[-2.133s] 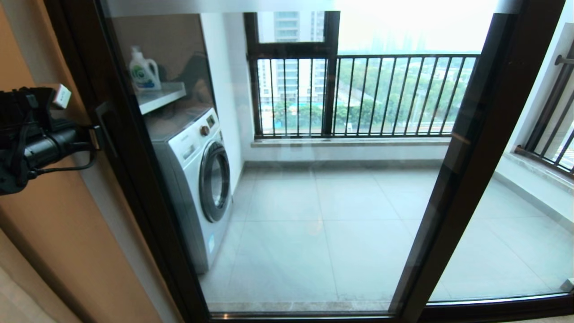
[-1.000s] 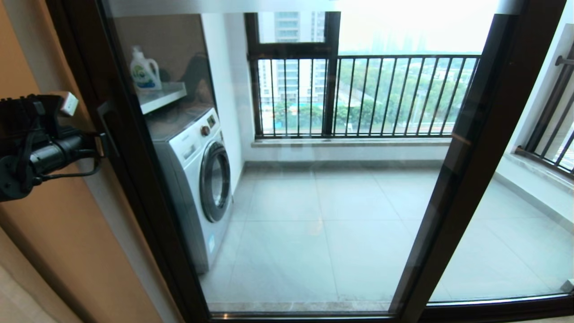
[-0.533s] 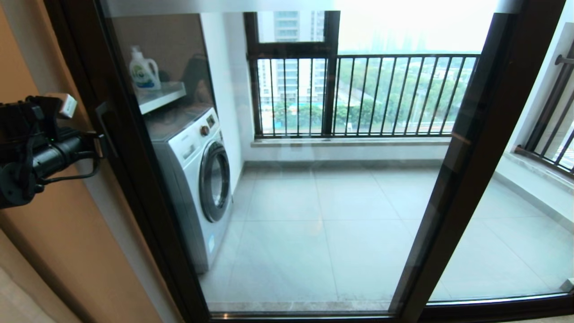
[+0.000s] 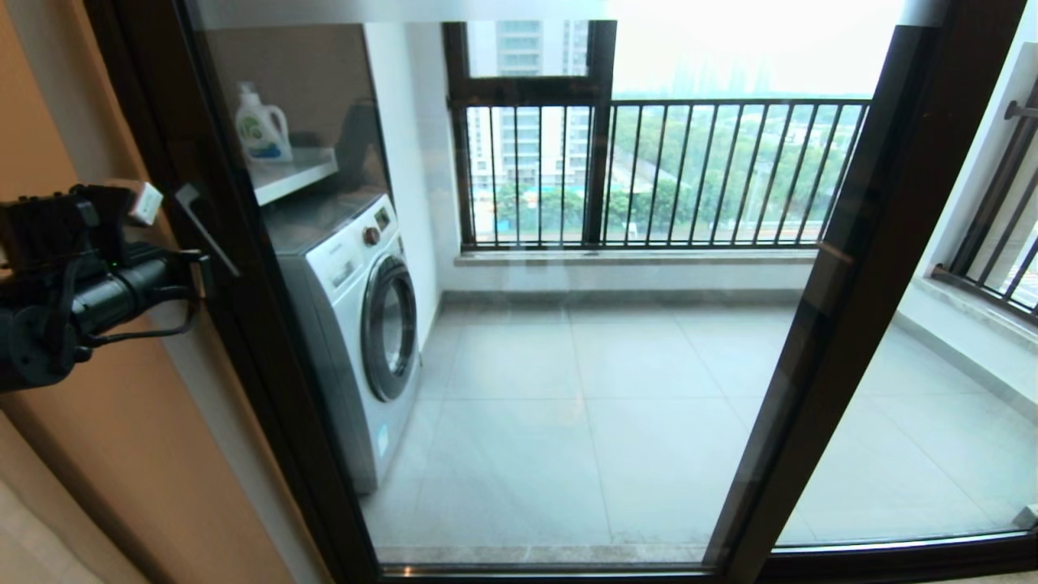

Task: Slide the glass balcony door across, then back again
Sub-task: Open the slid door

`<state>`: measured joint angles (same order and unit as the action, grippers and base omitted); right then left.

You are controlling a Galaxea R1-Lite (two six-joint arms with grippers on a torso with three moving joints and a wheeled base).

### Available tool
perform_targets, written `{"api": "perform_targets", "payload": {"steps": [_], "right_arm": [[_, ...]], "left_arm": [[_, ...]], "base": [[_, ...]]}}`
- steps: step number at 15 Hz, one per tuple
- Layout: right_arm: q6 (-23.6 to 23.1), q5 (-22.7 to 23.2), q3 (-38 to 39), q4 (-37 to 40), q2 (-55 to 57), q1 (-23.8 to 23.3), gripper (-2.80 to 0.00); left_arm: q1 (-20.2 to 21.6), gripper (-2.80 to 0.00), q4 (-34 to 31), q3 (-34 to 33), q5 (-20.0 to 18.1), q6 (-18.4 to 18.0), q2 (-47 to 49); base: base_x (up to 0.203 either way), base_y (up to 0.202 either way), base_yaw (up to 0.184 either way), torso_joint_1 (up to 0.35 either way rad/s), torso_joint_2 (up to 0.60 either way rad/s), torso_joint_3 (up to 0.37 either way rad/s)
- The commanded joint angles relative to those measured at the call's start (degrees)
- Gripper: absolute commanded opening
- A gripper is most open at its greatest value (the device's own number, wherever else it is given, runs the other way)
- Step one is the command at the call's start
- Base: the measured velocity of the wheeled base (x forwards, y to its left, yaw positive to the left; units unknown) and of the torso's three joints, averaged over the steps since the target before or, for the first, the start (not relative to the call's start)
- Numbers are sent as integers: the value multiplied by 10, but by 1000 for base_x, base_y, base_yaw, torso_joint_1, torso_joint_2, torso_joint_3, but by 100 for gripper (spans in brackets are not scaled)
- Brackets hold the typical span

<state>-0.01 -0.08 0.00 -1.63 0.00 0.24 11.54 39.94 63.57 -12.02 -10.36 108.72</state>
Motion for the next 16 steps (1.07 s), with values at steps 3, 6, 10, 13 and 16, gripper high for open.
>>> {"api": "perform_targets", "payload": {"steps": [3,6,10,13,16], "right_arm": [[-1,0,5,0,-1,0,-280],[-1,0,5,0,-1,0,-280],[-1,0,5,0,-1,0,-280],[-1,0,5,0,-1,0,-280],[-1,0,5,0,-1,0,-280]], "left_arm": [[-20,-280,2,9,4,0,3],[-33,-280,0,31,9,1,2],[-54,-280,-12,34,10,3,-22],[-56,-280,-21,53,16,4,-26],[-57,-280,-34,64,23,6,-37]], "base": [[0,0,0,0,0,0],[0,0,0,0,0,0],[0,0,0,0,0,0],[0,0,0,0,0,0],[0,0,0,0,0,0]]}}
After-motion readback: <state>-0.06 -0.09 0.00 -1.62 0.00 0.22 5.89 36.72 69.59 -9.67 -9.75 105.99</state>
